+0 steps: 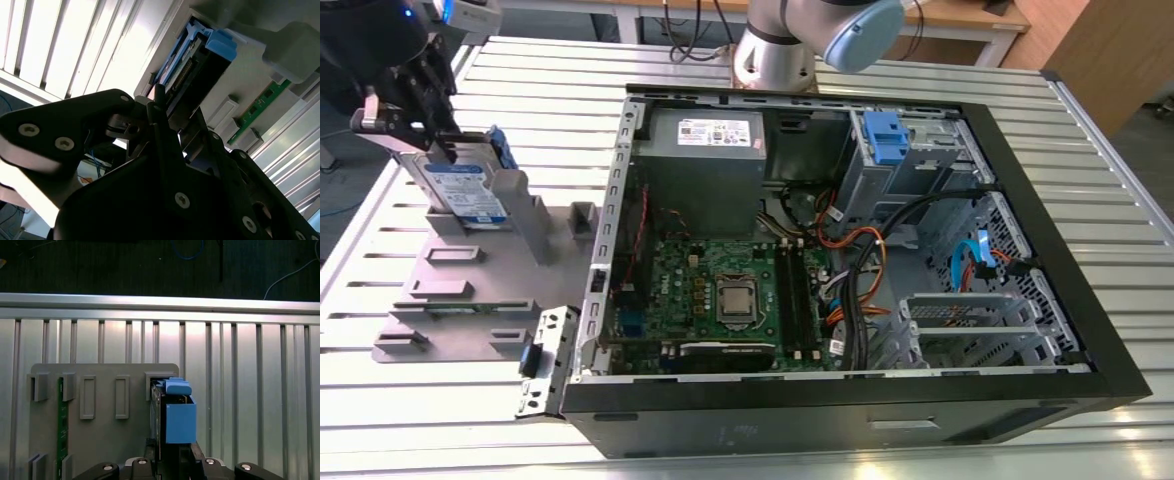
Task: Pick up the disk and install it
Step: 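Pick up the disk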
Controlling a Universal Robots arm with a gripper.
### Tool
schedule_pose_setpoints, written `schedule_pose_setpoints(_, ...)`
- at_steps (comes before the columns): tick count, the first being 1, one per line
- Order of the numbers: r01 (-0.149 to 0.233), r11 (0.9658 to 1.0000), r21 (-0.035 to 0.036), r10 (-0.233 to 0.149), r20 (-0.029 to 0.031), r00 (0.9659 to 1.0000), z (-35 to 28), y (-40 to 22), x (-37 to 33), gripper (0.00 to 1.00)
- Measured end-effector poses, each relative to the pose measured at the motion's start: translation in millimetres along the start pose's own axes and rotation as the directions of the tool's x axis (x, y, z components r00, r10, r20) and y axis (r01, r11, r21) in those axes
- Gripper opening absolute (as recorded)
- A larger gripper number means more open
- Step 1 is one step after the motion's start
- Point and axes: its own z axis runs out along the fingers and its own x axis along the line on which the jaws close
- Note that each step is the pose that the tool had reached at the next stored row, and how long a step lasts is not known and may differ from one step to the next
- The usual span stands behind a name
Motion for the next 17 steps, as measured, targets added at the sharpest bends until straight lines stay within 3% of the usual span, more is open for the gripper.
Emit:
schedule_pose_setpoints(5,0.0,1.0,0.0001,0.0,0.0,1.0,-1.3,0.1,0.0,0.35)
schedule_pose_setpoints(10,0.0,1.0,-0.0001,0.0,-0.0001,1.0,-9.7,0.3,-0.6,0.35)
schedule_pose_setpoints(17,0.0,1.0,0.0001,0.0,0.0,1.0,-10.0,0.3,-0.6,0.35)
